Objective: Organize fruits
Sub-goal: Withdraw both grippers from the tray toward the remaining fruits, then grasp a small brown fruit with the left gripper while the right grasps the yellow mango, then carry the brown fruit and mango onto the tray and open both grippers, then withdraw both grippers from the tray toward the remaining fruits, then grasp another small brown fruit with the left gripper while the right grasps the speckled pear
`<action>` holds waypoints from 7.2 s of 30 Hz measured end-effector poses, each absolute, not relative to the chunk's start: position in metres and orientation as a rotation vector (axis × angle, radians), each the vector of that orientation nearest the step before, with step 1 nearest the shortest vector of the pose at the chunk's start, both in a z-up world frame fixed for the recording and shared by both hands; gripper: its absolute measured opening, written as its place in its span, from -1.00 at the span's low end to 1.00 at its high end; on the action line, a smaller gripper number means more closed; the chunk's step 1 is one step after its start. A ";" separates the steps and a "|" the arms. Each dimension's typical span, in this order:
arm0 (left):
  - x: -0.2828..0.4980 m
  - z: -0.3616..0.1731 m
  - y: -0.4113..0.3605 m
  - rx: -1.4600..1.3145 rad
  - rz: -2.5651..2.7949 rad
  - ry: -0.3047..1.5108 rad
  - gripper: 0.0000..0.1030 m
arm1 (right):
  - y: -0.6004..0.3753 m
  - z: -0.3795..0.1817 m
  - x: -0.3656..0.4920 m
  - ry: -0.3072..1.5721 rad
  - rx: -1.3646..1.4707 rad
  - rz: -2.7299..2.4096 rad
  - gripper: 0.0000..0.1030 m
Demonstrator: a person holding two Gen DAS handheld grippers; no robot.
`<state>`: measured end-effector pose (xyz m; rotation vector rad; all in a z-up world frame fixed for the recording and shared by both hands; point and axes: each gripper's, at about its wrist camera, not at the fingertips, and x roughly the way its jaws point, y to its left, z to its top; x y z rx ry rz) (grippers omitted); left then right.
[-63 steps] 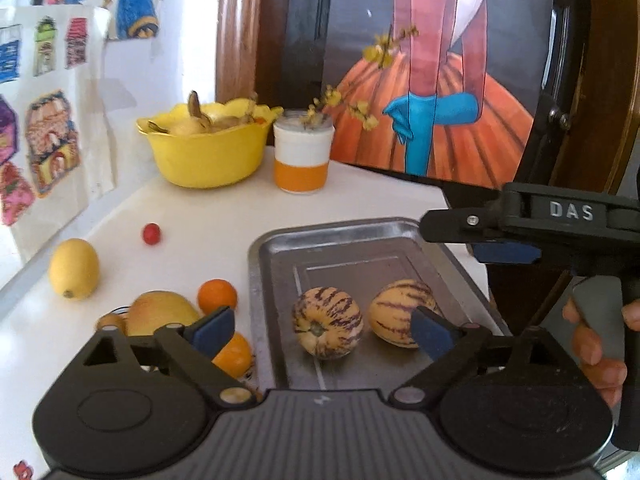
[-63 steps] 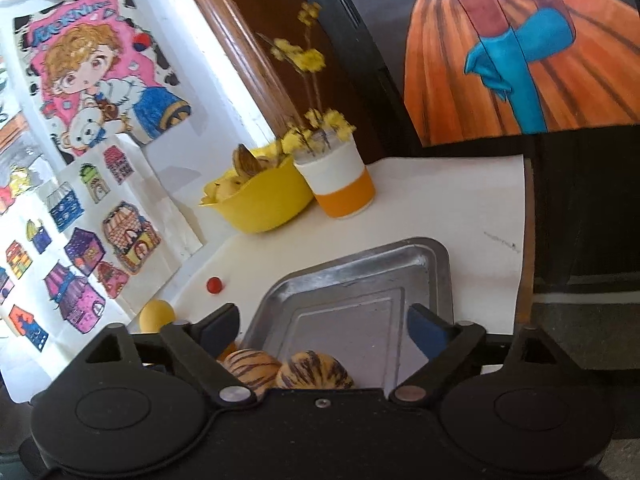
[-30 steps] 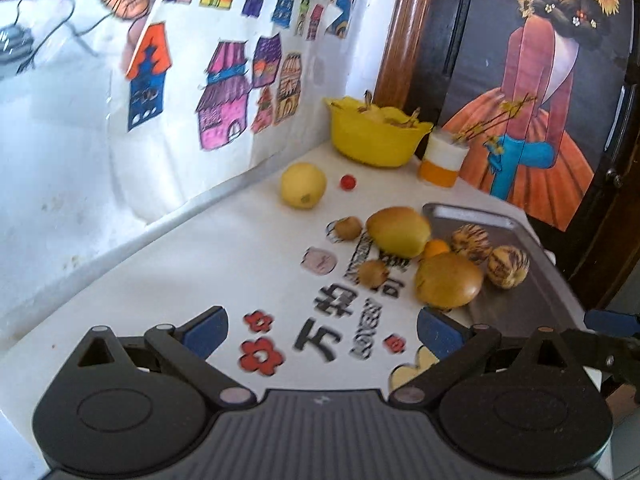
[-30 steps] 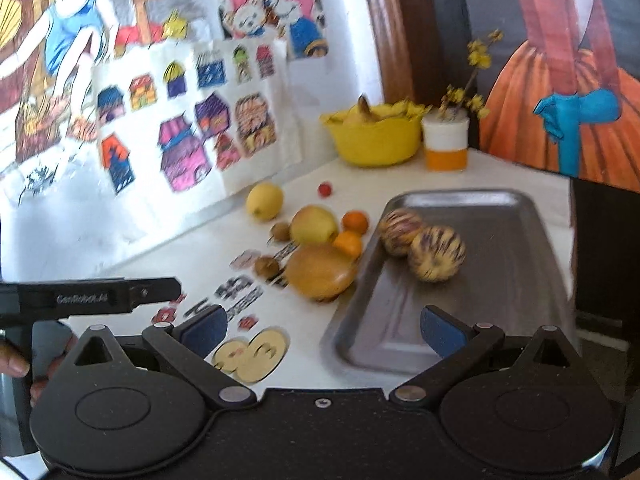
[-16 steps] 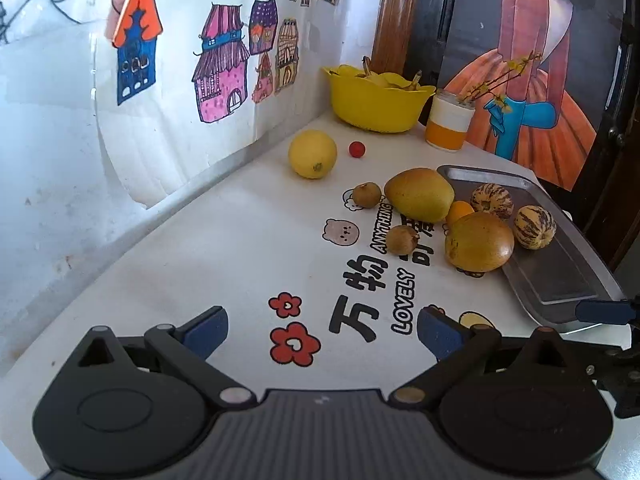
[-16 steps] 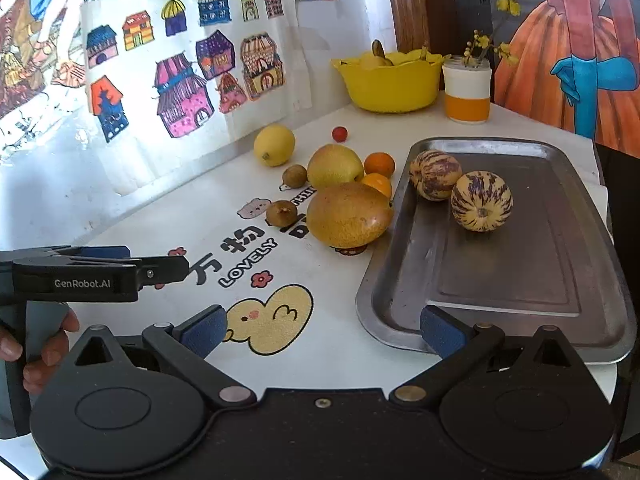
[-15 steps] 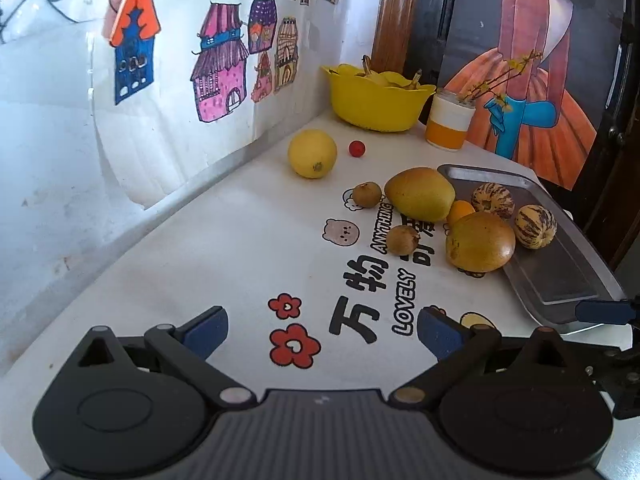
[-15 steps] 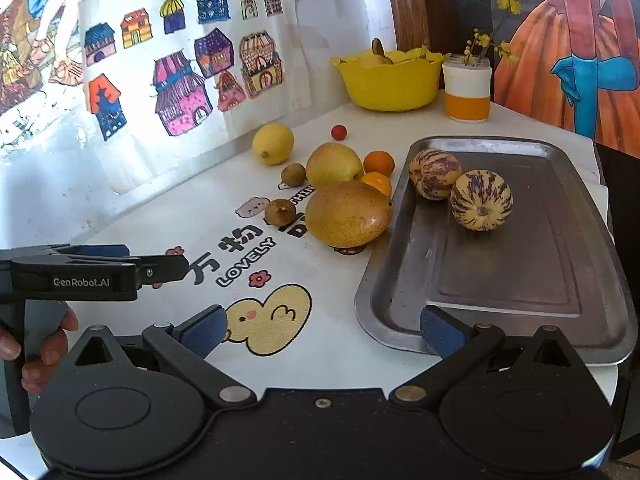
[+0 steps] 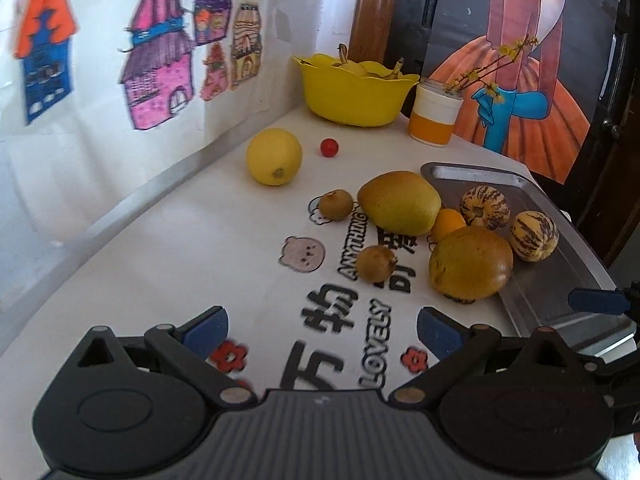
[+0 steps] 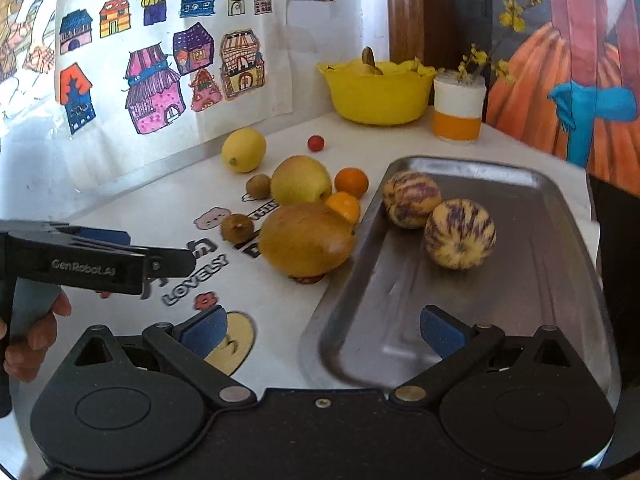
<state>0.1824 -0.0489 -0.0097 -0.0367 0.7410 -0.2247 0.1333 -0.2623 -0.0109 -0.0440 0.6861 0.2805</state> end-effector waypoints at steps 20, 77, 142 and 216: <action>0.223 -0.022 -0.072 -0.020 -0.232 0.727 0.90 | -0.230 -0.017 0.177 0.598 -0.275 0.356 0.85; 0.194 0.004 -0.155 -0.067 -0.375 0.664 -0.42 | -0.330 -0.012 0.127 0.530 -0.073 0.156 0.35; 0.116 0.030 -0.033 -0.176 -0.173 0.608 0.99 | -0.274 0.031 0.036 0.562 0.061 0.222 0.99; 0.295 -0.021 -0.069 0.081 -0.374 0.700 -0.40 | -0.181 -0.024 0.257 0.566 -0.595 0.452 0.09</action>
